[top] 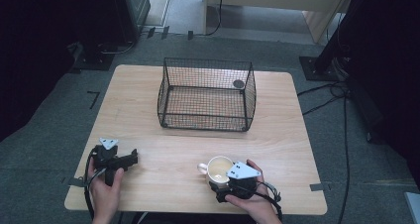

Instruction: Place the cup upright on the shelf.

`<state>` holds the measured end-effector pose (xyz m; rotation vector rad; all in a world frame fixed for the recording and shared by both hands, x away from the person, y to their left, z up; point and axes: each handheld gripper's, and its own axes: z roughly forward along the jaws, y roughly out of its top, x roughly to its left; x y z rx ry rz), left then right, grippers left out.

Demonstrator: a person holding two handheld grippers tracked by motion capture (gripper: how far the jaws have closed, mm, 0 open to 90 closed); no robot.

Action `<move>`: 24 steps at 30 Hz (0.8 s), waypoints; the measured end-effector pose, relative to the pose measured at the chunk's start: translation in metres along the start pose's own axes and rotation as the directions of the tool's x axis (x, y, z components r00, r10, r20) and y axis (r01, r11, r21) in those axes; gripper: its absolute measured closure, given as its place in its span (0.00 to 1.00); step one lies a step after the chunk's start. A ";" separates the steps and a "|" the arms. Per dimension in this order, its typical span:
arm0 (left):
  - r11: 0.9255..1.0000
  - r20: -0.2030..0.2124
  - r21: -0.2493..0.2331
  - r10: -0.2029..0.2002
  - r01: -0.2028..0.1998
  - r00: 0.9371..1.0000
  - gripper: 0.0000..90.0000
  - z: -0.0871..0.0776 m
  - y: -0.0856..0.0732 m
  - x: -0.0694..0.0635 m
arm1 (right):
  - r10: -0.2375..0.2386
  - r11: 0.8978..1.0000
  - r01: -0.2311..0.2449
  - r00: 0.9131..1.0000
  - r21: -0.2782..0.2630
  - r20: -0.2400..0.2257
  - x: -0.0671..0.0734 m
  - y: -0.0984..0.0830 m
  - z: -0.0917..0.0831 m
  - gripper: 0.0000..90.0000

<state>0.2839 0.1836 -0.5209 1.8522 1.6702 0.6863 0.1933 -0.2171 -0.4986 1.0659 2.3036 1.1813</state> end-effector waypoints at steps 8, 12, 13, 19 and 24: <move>1.000 0.003 -0.001 0.004 -0.004 1.000 0.00 0.000 0.000 0.000 | -0.005 1.000 0.005 1.000 0.003 0.020 0.002 0.003 0.000 0.09; 1.000 0.003 -0.001 0.003 -0.003 1.000 0.00 0.000 0.000 0.000 | 0.008 1.000 -0.008 1.000 -0.011 0.025 0.002 0.003 -0.001 0.10; 1.000 0.003 -0.001 0.003 -0.003 1.000 0.00 0.000 0.000 0.000 | 0.013 1.000 -0.013 1.000 -0.011 0.026 0.002 0.004 -0.002 0.10; 1.000 0.003 -0.001 0.003 -0.003 1.000 0.00 0.000 0.000 0.000 | 0.033 0.999 -0.032 0.999 -0.032 0.026 0.000 0.005 -0.006 0.10; 1.000 0.003 -0.001 0.004 -0.004 1.000 0.00 0.000 0.000 0.000 | 0.012 1.000 -0.011 0.999 -0.025 0.036 0.001 0.005 -0.005 0.10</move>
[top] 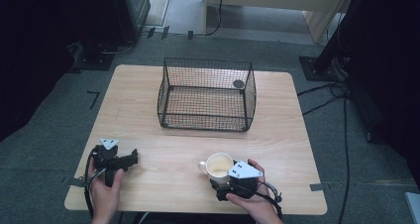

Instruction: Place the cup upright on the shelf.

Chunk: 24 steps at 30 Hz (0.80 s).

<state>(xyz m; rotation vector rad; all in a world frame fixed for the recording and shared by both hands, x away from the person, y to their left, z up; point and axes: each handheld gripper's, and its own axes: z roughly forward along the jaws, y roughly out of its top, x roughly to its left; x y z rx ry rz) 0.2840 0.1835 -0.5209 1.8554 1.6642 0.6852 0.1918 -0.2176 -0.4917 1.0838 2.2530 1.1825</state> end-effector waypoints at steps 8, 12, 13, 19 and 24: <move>1.000 0.000 0.000 -0.001 0.001 1.000 0.00 0.000 0.000 0.000 | -0.030 0.999 0.031 0.999 0.018 -0.030 0.005 -0.001 0.003 0.07; 1.000 0.000 0.000 0.000 0.000 1.000 0.00 0.000 0.000 0.000 | -0.004 1.000 0.006 0.997 0.024 -0.072 0.004 0.001 0.006 0.00; 1.000 0.000 0.000 0.000 0.000 1.000 0.00 0.000 0.000 0.000 | 0.000 1.000 0.002 0.997 0.021 -0.071 0.004 0.002 0.007 0.00; 1.000 0.000 0.000 0.000 0.000 1.000 0.00 0.000 0.000 0.000 | 0.001 1.000 0.000 0.999 0.019 -0.051 0.007 0.004 0.015 0.00; 1.000 0.000 0.000 0.000 0.000 1.000 0.00 0.000 0.000 0.000 | -0.015 1.000 0.015 0.999 -0.008 -0.032 0.006 0.002 0.014 0.09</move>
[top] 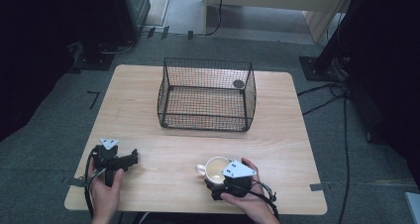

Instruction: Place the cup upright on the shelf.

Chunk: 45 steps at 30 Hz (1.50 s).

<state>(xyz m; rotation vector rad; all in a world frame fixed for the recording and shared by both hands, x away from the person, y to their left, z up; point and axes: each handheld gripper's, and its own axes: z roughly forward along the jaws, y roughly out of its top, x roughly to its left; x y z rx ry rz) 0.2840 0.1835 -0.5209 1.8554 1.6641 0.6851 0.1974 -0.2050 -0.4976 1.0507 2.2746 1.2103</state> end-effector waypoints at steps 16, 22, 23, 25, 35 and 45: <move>1.000 0.000 0.000 -0.001 0.001 1.000 0.00 0.000 0.000 0.000 | -0.010 0.999 0.011 1.000 -0.049 0.021 0.005 0.012 -0.018 0.10; 1.000 0.000 0.000 0.000 0.000 1.000 0.00 0.000 0.000 0.000 | -0.022 0.998 0.023 1.000 -0.055 0.019 0.005 0.018 -0.022 0.10; 1.000 0.000 0.000 -0.001 0.001 1.000 0.00 0.000 0.000 0.000 | -0.020 0.998 0.021 1.000 -0.059 0.017 0.004 0.020 -0.023 0.10; 1.000 0.000 0.000 -0.001 0.001 1.000 0.00 0.000 0.000 0.000 | -0.018 0.997 0.019 1.000 -0.069 0.015 0.003 0.023 -0.024 0.10; 1.000 0.000 0.000 0.000 0.000 1.000 0.00 0.000 0.000 0.000 | -0.011 0.997 0.012 1.000 -0.082 0.020 -0.001 0.036 -0.027 0.10; 1.000 0.000 0.000 0.000 0.000 1.000 0.00 0.000 0.000 0.000 | -0.026 0.995 0.028 0.999 -0.092 0.019 -0.004 0.055 -0.029 0.10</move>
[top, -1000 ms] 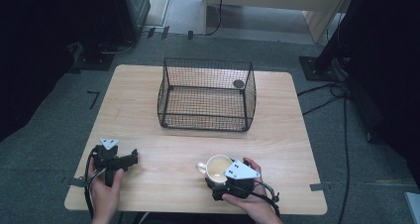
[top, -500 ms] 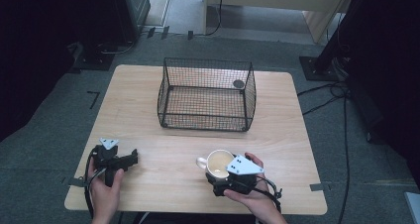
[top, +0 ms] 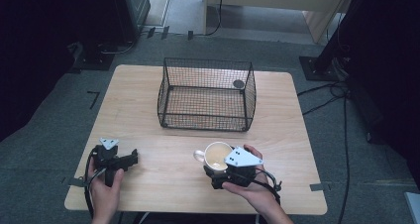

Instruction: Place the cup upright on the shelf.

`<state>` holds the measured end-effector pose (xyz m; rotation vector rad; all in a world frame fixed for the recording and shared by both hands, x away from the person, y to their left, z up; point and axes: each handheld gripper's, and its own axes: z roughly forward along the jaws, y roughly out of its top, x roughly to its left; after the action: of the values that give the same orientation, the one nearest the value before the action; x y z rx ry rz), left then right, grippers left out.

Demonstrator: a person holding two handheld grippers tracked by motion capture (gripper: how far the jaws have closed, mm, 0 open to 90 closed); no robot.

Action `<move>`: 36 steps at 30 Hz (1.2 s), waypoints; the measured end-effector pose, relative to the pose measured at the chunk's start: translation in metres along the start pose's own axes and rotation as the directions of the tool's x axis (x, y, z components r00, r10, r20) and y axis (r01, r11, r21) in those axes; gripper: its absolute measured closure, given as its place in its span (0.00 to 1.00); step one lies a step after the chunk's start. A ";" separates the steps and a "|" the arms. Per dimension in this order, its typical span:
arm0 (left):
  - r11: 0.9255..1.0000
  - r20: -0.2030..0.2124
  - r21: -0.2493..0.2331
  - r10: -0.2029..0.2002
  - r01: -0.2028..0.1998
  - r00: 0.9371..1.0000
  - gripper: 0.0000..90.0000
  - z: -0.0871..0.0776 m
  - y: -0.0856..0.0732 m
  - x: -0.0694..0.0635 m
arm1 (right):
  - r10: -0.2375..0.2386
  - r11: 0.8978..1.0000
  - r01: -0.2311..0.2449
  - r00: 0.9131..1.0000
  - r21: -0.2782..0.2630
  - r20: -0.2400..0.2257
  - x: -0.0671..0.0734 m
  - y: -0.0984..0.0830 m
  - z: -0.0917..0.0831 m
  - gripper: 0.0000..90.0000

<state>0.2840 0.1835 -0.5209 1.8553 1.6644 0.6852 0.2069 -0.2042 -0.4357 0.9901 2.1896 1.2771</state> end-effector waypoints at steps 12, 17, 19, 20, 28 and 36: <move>1.000 0.000 0.001 0.001 -0.001 1.000 0.00 0.000 0.000 0.000 | -0.008 1.000 0.008 1.000 -0.013 0.005 -0.009 0.027 0.002 0.10; 1.000 0.000 0.001 0.001 -0.001 1.000 0.00 0.000 0.000 0.000 | -0.024 1.000 0.024 1.000 -0.019 0.012 -0.013 0.039 0.005 0.10; 1.000 0.000 0.001 0.001 -0.001 1.000 0.00 0.000 0.000 0.000 | -0.021 1.000 0.022 1.000 -0.020 0.014 -0.014 0.042 0.005 0.10; 1.000 0.000 0.001 0.001 -0.001 1.000 0.00 0.000 0.000 0.000 | -0.019 1.000 0.019 1.000 -0.020 0.017 -0.015 0.044 0.006 0.10; 1.000 0.000 0.000 -0.002 0.002 1.000 0.00 0.000 0.000 0.000 | -0.009 1.000 0.010 0.999 -0.008 0.045 -0.032 0.068 0.012 0.10; 1.000 0.000 0.000 -0.001 0.001 1.000 0.00 0.000 0.000 0.000 | 0.003 1.000 -0.001 0.998 -0.027 0.055 -0.052 0.090 0.019 0.10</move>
<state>0.2840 0.1835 -0.5209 1.8541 1.6653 0.6846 0.2868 -0.2031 -0.3668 1.0055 2.1251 1.2621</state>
